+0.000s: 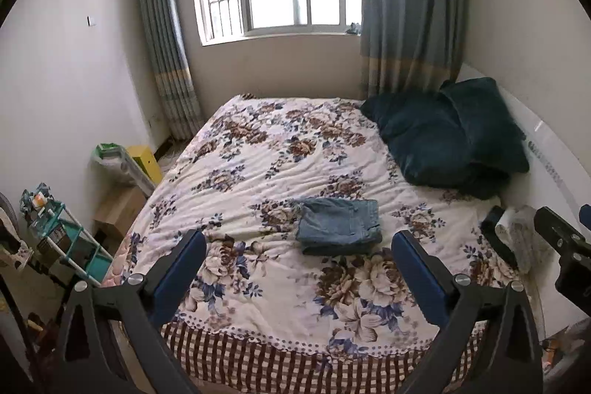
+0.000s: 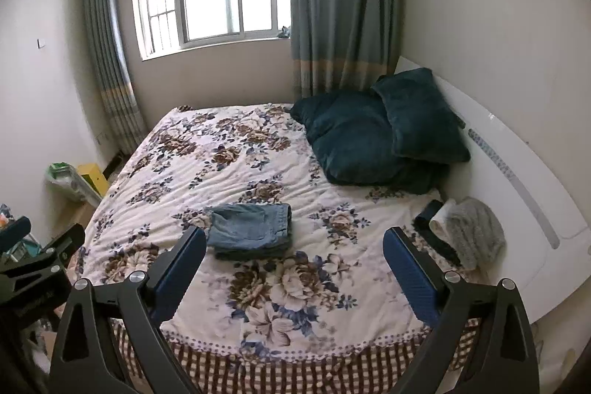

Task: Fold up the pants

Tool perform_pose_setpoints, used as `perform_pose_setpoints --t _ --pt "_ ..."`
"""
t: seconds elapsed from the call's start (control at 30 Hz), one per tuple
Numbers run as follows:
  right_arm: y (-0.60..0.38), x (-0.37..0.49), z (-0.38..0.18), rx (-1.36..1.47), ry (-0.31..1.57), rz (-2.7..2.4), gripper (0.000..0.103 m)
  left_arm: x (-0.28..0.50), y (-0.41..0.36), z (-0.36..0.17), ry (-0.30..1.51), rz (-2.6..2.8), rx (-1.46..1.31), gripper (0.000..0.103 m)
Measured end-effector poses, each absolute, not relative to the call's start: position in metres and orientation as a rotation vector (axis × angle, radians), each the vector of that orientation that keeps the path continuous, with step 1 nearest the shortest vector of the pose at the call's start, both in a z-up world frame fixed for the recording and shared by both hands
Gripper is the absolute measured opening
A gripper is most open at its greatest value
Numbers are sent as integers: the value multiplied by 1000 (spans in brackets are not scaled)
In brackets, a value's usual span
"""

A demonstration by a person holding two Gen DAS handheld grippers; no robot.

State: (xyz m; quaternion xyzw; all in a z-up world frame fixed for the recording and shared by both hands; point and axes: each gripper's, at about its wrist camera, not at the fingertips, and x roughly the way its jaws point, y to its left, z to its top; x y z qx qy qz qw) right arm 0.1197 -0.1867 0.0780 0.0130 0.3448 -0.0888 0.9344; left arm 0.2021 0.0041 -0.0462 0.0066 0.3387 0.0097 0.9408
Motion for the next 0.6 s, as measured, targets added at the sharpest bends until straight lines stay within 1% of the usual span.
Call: perform_pose_setpoints --t 0.4,0.6 --pt "-178 166 38 16 782 -194 98 226 3 -61 716 38 50 103" --pt "-176 170 33 22 787 -197 98 228 5 -61 721 38 44 103"
